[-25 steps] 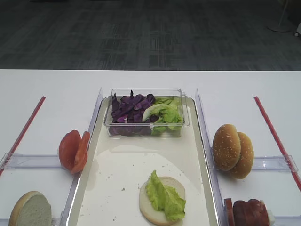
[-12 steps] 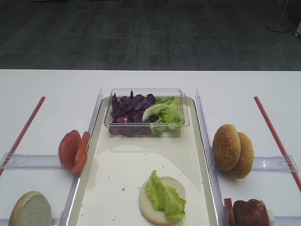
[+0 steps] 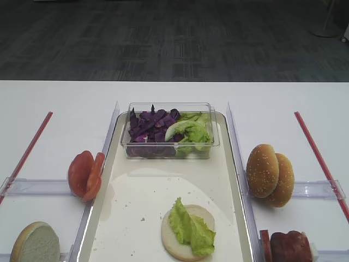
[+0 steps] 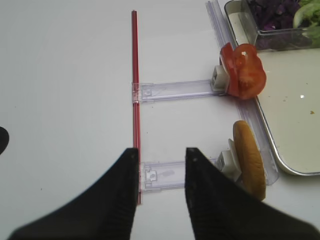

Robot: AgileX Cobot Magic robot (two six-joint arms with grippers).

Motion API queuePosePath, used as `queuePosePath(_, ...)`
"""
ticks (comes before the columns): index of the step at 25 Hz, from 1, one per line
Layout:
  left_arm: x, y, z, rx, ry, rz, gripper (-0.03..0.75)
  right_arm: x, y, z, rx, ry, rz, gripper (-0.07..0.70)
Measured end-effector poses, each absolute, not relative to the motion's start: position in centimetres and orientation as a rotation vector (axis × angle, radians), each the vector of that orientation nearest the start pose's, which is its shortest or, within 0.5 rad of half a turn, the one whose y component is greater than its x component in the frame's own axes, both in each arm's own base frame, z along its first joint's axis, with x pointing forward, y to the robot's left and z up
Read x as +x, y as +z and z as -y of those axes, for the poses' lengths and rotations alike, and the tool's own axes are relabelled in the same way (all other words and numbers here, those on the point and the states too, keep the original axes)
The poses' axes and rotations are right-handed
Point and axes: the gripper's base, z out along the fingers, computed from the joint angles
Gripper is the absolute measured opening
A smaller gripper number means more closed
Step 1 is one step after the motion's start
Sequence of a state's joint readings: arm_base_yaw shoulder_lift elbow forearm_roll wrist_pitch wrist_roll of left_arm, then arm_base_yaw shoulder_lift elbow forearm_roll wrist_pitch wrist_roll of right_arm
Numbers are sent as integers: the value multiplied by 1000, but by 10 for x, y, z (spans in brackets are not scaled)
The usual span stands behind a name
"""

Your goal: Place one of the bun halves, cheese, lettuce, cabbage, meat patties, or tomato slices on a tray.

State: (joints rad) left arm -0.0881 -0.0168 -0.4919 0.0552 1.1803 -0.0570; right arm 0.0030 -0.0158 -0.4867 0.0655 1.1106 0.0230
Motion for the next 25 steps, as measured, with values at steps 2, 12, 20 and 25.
queuePosePath(2, -12, 266, -6, 27, -17, -2154, 223, -8, 270, -5, 16, 95, -2091, 376)
queuePosePath(12, -12, 266, -6, 27, -17, -2154, 223, -8, 270, -5, 16, 95, -2091, 376)
queuePosePath(20, -12, 266, -6, 27, -17, -2154, 223, -8, 270, -5, 16, 95, -2091, 376)
queuePosePath(25, -12, 266, -6, 27, -17, -2154, 223, -8, 270, -5, 16, 95, -2091, 376)
